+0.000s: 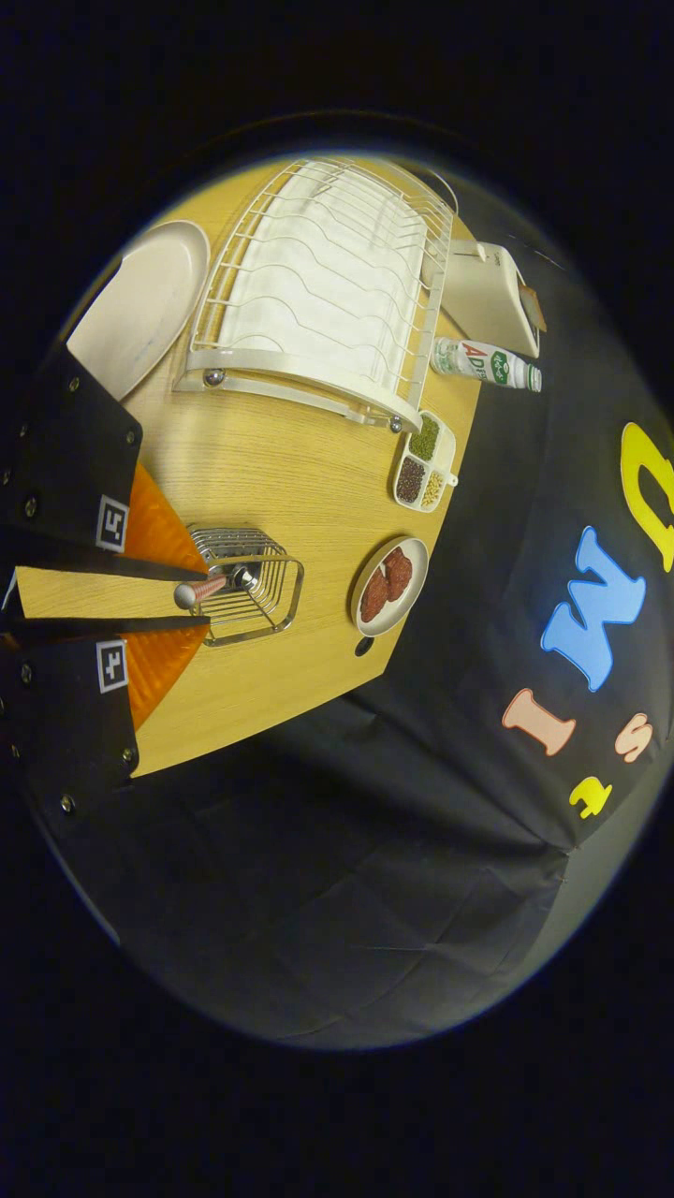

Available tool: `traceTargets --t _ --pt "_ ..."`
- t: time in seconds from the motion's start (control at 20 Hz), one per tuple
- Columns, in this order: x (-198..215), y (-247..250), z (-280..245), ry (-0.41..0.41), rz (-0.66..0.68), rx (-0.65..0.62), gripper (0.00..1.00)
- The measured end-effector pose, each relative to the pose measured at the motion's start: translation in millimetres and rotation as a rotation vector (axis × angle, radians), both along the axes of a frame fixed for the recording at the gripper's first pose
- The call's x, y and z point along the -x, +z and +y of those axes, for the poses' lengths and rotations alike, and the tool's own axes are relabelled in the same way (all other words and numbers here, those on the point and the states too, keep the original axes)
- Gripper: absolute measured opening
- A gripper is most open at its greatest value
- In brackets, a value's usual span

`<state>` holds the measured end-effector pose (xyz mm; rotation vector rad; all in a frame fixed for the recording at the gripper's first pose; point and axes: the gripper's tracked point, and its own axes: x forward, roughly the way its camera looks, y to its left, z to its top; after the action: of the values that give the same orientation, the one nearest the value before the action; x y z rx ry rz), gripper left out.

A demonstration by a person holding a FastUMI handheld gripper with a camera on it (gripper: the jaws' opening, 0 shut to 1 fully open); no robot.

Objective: Take the plate from the dish rack, then take the spoon from the basket and place it into the plate.

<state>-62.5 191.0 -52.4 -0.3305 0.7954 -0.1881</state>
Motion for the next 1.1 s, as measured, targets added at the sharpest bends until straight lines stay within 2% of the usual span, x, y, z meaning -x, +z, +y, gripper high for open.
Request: traceTargets --t 0.55,0.6,0.65,0.7,0.85,0.9,1.1 --pt "-11.2 -22.4 -1.3 0.038 0.063 0.006 0.2" --pt "-12.8 -16.9 1.4 0.048 0.052 0.013 0.16" --pt "-14.9 -21.7 4.0 0.062 0.057 0.0 0.16" --pt "-9.5 -11.2 7.3 0.063 0.056 0.005 0.1" --pt "-13.9 -16.3 4.6 0.074 0.048 0.005 0.1" --pt "-14.3 -15.3 4.5 0.08 0.048 0.01 0.04" --pt "-4.7 -11.5 1.3 0.086 0.063 0.026 0.04"
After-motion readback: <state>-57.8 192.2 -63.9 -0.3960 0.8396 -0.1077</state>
